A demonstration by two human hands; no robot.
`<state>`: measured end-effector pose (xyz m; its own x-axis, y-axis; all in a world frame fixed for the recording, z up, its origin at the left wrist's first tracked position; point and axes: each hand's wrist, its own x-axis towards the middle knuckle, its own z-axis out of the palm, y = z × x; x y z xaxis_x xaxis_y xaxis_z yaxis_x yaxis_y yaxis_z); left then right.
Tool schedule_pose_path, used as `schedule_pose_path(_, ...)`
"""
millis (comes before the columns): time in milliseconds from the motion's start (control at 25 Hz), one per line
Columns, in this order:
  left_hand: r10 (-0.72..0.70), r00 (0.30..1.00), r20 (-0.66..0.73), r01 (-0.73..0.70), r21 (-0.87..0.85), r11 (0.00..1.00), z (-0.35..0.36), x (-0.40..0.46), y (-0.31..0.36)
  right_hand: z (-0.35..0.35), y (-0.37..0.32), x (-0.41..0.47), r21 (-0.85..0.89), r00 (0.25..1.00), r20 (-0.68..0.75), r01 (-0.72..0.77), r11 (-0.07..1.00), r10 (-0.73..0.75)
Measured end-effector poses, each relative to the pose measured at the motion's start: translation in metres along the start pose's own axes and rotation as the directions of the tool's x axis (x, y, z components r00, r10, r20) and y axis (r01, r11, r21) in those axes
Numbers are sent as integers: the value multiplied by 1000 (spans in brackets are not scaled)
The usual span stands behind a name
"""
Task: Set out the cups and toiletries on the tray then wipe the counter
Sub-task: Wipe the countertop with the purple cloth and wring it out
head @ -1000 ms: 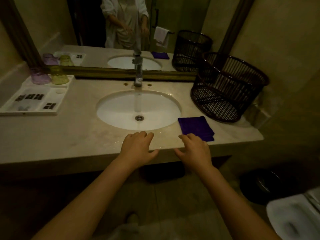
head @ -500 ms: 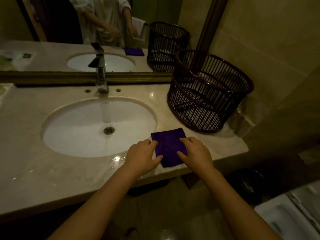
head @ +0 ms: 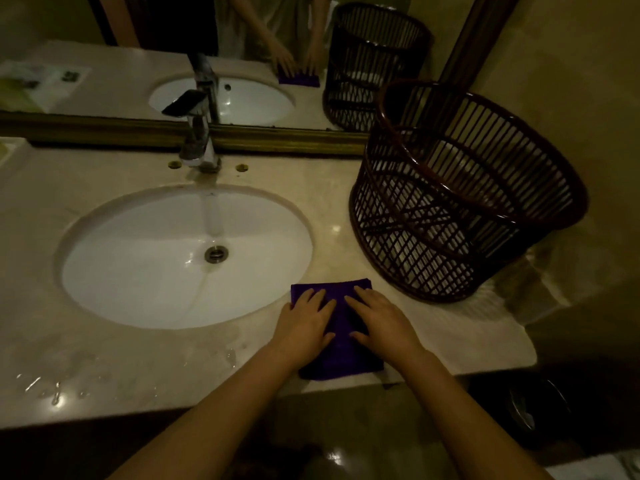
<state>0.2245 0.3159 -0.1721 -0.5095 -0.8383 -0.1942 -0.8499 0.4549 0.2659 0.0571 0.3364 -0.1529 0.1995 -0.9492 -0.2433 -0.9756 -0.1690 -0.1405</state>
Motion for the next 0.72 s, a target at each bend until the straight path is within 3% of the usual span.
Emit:
schedule_pose_path(120, -84, 996, 28, 84, -6, 996, 11, 5, 8, 10, 15, 7, 30, 997, 36, 71, 997, -72)
schedule_pose_path(280, -140, 990, -26, 136, -112, 984, 11, 9, 12, 18, 24, 12, 79, 989, -18, 146, 986, -145)
schedule_pose_path(720, -241, 936, -257, 183, -228, 956, 19, -17, 31, 27, 23, -5, 265, 910, -346, 327, 907, -227)
